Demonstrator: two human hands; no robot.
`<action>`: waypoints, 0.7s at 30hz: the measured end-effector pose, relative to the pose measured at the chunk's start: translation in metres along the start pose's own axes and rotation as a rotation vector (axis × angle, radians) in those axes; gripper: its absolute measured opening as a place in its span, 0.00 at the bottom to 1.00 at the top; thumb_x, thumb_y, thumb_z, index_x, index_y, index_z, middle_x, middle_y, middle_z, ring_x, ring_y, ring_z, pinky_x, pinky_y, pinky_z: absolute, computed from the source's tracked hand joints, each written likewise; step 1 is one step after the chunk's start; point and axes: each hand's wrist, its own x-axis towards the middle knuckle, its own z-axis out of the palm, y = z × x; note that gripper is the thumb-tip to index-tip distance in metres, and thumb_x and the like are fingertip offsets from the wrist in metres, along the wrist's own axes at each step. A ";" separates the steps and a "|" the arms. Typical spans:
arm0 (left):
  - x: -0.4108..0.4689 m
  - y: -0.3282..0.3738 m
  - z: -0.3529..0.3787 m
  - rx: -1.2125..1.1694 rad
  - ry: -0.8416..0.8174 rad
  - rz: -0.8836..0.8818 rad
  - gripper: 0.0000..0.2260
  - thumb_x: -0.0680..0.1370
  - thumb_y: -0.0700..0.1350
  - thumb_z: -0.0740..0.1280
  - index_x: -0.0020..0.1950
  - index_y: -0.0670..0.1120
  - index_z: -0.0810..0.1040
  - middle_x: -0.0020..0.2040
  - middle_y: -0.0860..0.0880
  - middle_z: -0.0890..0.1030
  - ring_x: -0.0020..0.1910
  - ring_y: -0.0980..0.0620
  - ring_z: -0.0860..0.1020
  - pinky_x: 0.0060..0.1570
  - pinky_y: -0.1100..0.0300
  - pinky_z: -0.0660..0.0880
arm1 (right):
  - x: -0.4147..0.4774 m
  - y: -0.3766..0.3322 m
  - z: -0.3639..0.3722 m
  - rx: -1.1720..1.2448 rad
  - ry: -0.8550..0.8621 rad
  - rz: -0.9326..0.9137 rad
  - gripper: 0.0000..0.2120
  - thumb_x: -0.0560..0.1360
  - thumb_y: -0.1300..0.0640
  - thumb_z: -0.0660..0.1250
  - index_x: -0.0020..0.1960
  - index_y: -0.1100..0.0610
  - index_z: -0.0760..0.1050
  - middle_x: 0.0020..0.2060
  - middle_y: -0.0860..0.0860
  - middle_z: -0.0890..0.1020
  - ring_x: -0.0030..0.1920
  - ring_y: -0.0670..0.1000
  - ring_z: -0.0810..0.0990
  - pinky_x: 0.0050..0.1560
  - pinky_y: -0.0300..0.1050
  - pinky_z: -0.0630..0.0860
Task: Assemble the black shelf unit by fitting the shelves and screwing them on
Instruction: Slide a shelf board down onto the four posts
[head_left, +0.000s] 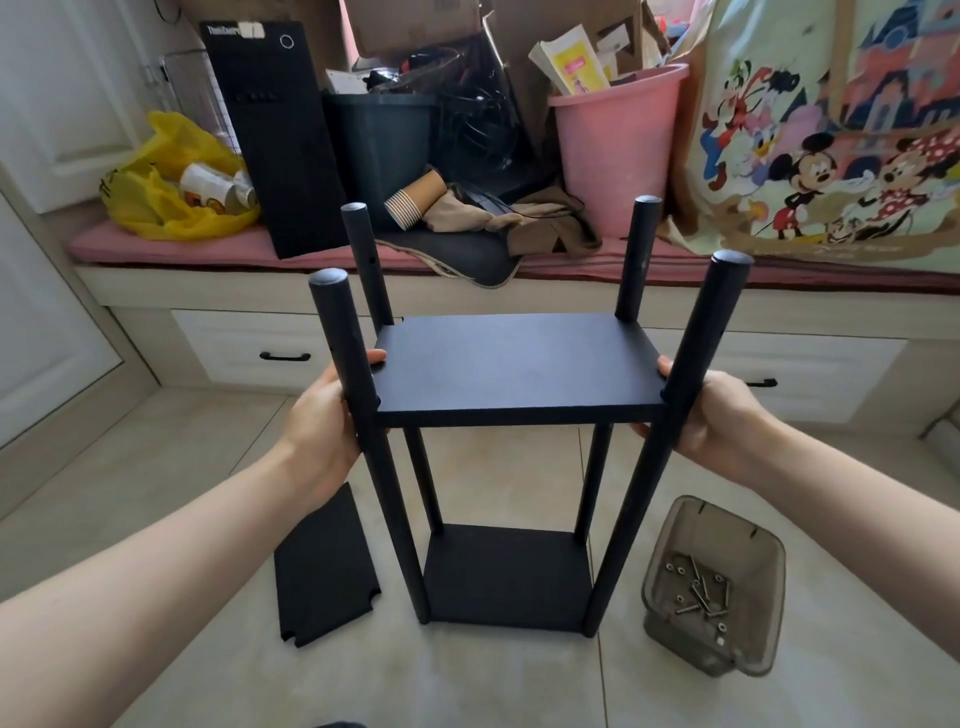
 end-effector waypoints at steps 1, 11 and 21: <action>0.000 -0.002 -0.002 0.005 0.005 -0.021 0.16 0.84 0.43 0.55 0.54 0.51 0.83 0.58 0.45 0.80 0.53 0.46 0.79 0.57 0.49 0.73 | 0.000 0.002 0.000 -0.009 0.007 0.009 0.06 0.81 0.58 0.61 0.50 0.57 0.76 0.44 0.54 0.83 0.42 0.56 0.84 0.48 0.55 0.81; 0.005 -0.018 -0.015 0.078 -0.013 -0.143 0.16 0.84 0.38 0.56 0.63 0.54 0.77 0.43 0.50 0.81 0.41 0.51 0.81 0.45 0.53 0.76 | 0.006 0.017 -0.009 -0.115 -0.025 0.052 0.06 0.82 0.59 0.60 0.51 0.60 0.74 0.50 0.57 0.79 0.50 0.58 0.79 0.64 0.62 0.74; 0.012 -0.026 -0.028 0.109 -0.065 -0.249 0.12 0.84 0.41 0.60 0.63 0.50 0.80 0.37 0.50 0.79 0.38 0.51 0.80 0.44 0.53 0.77 | 0.007 0.017 -0.018 -0.136 -0.161 0.079 0.06 0.82 0.57 0.60 0.52 0.58 0.75 0.47 0.56 0.78 0.51 0.57 0.76 0.65 0.59 0.72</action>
